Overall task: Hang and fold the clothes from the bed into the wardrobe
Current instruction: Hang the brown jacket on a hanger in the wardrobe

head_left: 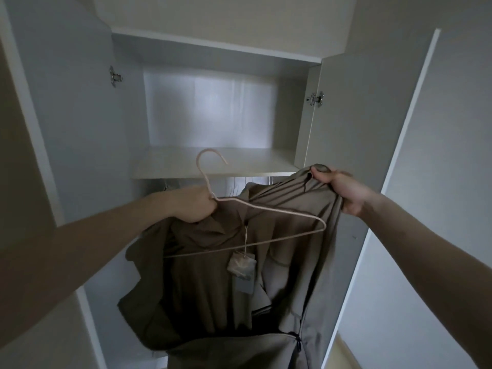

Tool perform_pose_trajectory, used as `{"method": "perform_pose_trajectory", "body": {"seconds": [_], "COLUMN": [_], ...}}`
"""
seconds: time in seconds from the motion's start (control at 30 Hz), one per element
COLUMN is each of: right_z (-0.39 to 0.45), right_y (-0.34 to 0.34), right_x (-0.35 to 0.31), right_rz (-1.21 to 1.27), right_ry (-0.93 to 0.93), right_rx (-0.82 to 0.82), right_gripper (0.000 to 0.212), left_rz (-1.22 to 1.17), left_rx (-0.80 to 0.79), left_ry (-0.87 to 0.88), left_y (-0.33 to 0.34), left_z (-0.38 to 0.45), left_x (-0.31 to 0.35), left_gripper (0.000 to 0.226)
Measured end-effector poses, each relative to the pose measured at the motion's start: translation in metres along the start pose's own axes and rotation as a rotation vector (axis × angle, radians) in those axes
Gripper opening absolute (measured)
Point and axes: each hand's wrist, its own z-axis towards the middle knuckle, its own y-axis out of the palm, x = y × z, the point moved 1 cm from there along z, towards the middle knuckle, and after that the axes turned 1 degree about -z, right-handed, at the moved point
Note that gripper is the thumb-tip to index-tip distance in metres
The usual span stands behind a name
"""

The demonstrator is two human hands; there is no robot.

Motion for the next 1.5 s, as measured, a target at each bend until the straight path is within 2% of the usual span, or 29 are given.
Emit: {"method": "perform_pose_trajectory", "body": {"seconds": [0.1,0.2,0.27,0.33,0.43,0.53,0.67,0.77,0.83,0.87,0.93,0.97,1.0,1.03,1.07,1.13,1.37,1.43,1.5], "right_z": [-0.010,-0.025,-0.033,-0.043,-0.062,-0.083,-0.088,-0.082,-0.076,-0.073,-0.057,-0.049,-0.043,-0.036,-0.031,-0.024,-0.013,-0.012,-0.012], "right_y": [-0.002,0.007,0.023,0.043,0.077,0.111,0.139,0.136,0.122,0.114,0.090,0.077,0.069,0.065,0.064,0.071,0.105,0.105,0.097], "right_x": [0.003,0.000,-0.005,-0.010,-0.006,0.025,0.077,0.094,0.086,0.074,0.052,0.043,0.036,0.035,0.039,0.052,0.075,0.080,0.081], "right_rz": [-0.041,-0.117,-0.229,-0.323,-0.492,-0.666,-0.942,-1.085,-1.146,-1.134,-1.125,-1.152,-1.184,-1.180,-1.154,-1.124,-0.978,-0.932,-0.903], "right_ry": [-0.077,-0.133,-0.200,-0.308,-0.454,-0.510,-0.656,-0.610,-0.589,-0.632,-0.765,-0.761,-0.670,-0.547,-0.445,-0.410,-0.411,-0.410,-0.387], "right_rx": [0.029,0.019,0.011,0.019,0.020,-0.016,-0.004,-0.194,-0.276,-0.204,0.041,0.130,0.141,0.070,-0.022,-0.086,0.014,0.062,0.111], "right_gripper": [0.028,0.007,0.015,0.019,0.016,0.007,0.019,0.011,0.033,0.036,0.040,0.047,0.055,0.053,0.041,0.019,0.018,0.019,0.019], "left_rz": [0.055,0.099,0.142,0.186,0.108,0.026,-0.032,-0.021,0.004,0.010,0.000,-0.008,-0.013,-0.023,-0.042,-0.091,-0.206,-0.231,-0.268], "left_rx": [0.286,0.483,0.547,0.578,0.580,0.578,0.582,0.642,0.690,0.706,0.735,0.750,0.764,0.772,0.774,0.765,0.662,0.565,0.413], "left_ry": [-0.062,-0.088,-0.121,-0.141,-0.196,-0.232,-0.219,-0.148,-0.103,-0.085,-0.044,-0.028,-0.016,-0.007,-0.001,0.006,0.145,0.231,0.327], "left_y": [-0.007,-0.005,0.001,0.006,0.004,0.003,0.005,0.004,0.002,0.000,-0.006,-0.009,-0.012,-0.014,-0.015,-0.017,0.004,0.012,0.014], "left_z": [0.008,0.012,0.013,0.018,0.025,0.032,0.031,0.026,0.023,0.022,0.020,0.019,0.018,0.018,0.019,0.023,0.039,0.044,0.044], "left_x": [-0.016,-0.018,-0.011,0.000,0.009,0.011,0.015,0.015,0.012,0.009,0.007,0.008,0.010,0.011,0.013,0.018,0.049,0.051,0.048], "left_gripper": [0.035,0.033,0.031,0.032,0.035,0.036,0.032,0.029,0.029,0.033,0.044,0.047,0.048,0.048,0.048,0.044,0.017,0.009,0.014]}}
